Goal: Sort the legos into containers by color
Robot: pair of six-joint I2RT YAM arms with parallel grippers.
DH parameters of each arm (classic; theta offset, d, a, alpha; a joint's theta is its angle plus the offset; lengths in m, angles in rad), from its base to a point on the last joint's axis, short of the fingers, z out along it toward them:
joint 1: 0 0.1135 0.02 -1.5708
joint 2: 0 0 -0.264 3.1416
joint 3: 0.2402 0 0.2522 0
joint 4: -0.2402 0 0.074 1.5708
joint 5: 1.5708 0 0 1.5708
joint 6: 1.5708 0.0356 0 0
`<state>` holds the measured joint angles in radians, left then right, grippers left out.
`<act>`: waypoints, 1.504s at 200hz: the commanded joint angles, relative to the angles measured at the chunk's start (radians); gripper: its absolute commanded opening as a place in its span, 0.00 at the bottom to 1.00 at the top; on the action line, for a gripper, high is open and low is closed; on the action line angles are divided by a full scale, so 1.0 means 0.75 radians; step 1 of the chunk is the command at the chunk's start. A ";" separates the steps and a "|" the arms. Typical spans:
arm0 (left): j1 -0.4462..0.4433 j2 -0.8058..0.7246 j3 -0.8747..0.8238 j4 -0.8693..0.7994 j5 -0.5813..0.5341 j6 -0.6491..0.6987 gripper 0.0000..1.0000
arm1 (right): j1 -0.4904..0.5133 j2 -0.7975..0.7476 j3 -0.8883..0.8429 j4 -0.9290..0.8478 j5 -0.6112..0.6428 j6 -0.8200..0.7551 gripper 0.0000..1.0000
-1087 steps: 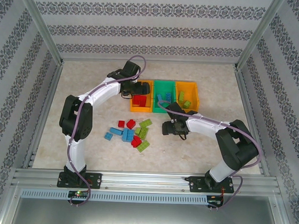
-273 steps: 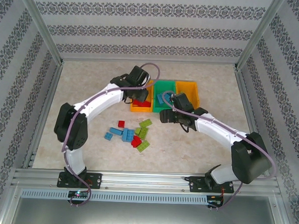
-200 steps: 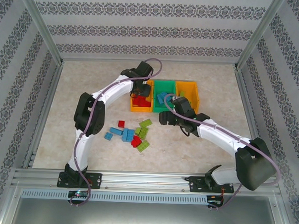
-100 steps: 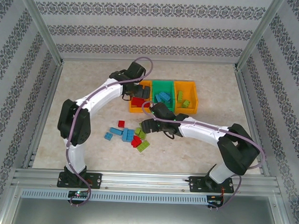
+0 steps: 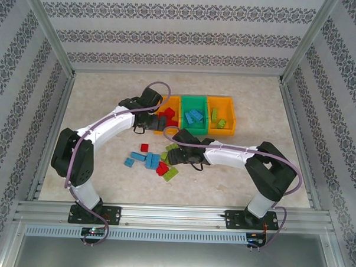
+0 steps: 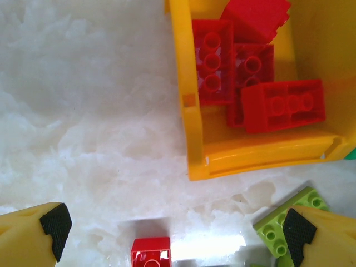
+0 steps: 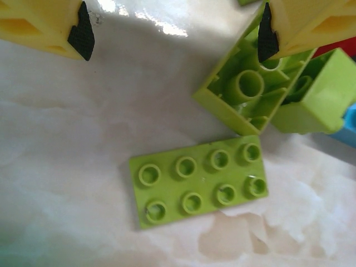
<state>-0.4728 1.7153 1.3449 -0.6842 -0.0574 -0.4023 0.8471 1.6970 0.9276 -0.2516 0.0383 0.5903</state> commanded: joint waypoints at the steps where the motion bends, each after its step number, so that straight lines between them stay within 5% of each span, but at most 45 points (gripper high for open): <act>1: 0.017 -0.080 -0.025 0.053 -0.032 -0.031 1.00 | 0.007 0.032 0.049 -0.035 0.051 0.042 0.80; 59: 0.017 -0.115 -0.094 0.064 -0.043 -0.030 0.99 | -0.021 -0.015 -0.007 -0.206 0.174 0.032 0.73; 160: 0.016 -0.134 -0.146 0.084 -0.037 -0.045 1.00 | -0.113 -0.379 -0.155 -0.263 0.141 0.065 0.79; 197: 0.017 -0.203 -0.213 0.102 -0.034 -0.043 0.99 | -0.047 -0.317 -0.108 -0.148 0.027 0.187 0.79; 301: 0.017 -0.615 -0.673 0.162 -0.005 -0.060 1.00 | 0.173 -0.077 0.077 -0.090 -0.022 0.111 0.75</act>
<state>-0.4698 1.2858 0.8635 -0.5842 -0.0422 -0.4271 0.9558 1.5887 0.9276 -0.3126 0.0189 0.6823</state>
